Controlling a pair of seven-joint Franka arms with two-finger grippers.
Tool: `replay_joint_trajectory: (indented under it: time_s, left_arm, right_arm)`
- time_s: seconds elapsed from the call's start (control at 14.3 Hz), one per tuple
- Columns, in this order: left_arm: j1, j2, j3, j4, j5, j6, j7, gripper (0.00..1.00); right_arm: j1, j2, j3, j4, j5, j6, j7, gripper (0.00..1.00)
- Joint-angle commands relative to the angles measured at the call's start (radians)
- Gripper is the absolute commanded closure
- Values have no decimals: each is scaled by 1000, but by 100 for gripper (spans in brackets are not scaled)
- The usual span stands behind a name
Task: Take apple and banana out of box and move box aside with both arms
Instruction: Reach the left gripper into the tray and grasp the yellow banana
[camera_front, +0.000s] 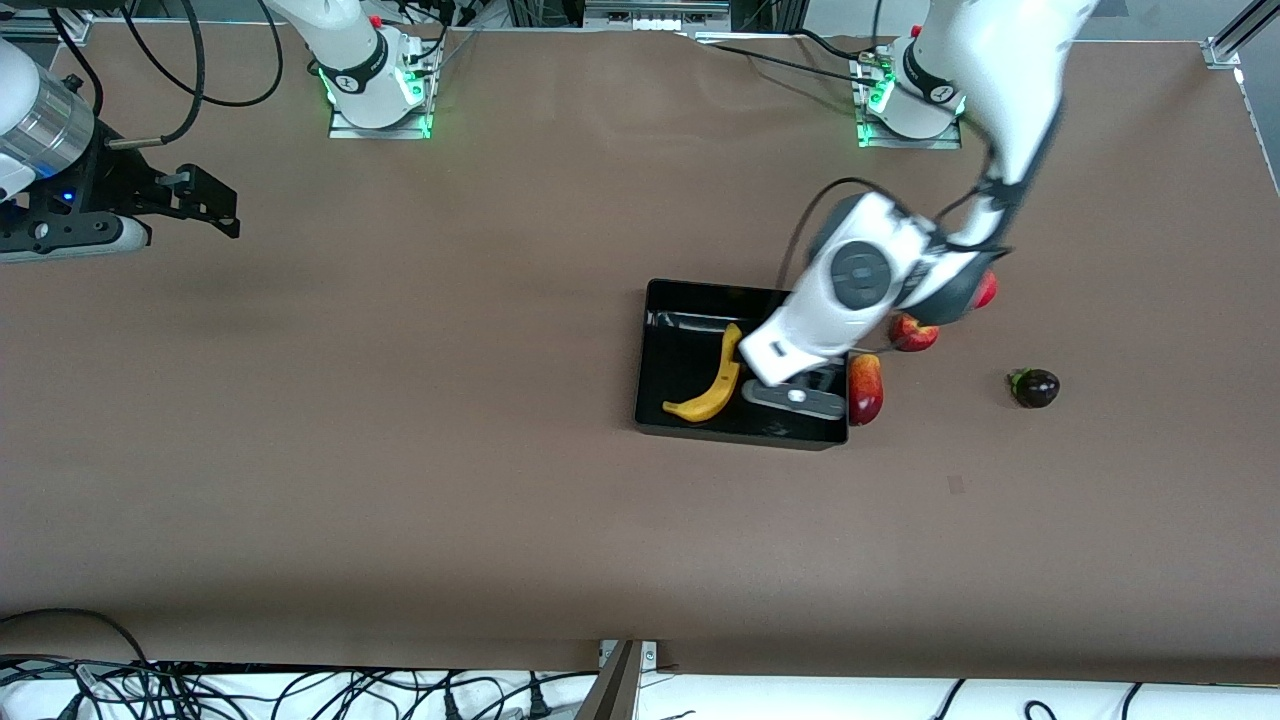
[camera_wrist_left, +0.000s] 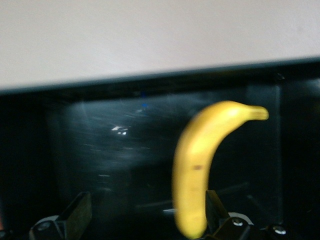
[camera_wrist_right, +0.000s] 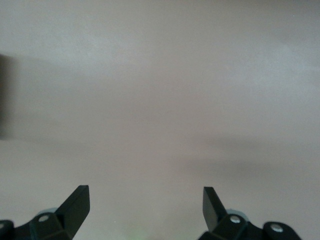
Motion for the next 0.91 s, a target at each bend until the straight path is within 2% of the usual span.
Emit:
replay_joint_trajectory:
  time_s: [0.0,0.21,0.28,0.35,0.42,0.49,0.7,0.84]
  left_arm:
    - [-49,102,13,64,22,44,-94,0]
    - [-90,136,15,57,62,71,-186,0]
    - [-98,142,15,58,76,75,-222,13]
    - [-95,140,15,55,79,75,-232,60]
    - [-90,144,15,53,85,75,-230,96]
    - [-92,144,15,52,85,74,-237,100]
    - [-81,128,13,55,85,60,-240,100]
    - [-63,81,12,64,85,25,-234,100]
  right_arm:
    - [-6,3,5,13,-15,-7,-6,0]
    - [-8,3,5,14,-15,-7,-6,0]
    - [-8,3,5,13,-15,-7,-6,0]
    - [-8,3,5,14,-15,-7,-6,0]
    - [-8,3,5,13,-15,-7,-6,0]
    - [-8,3,5,14,-15,-7,-6,0]
    - [-8,3,5,13,-15,-7,-6,0]
    - [-8,3,5,13,-15,-7,-6,0]
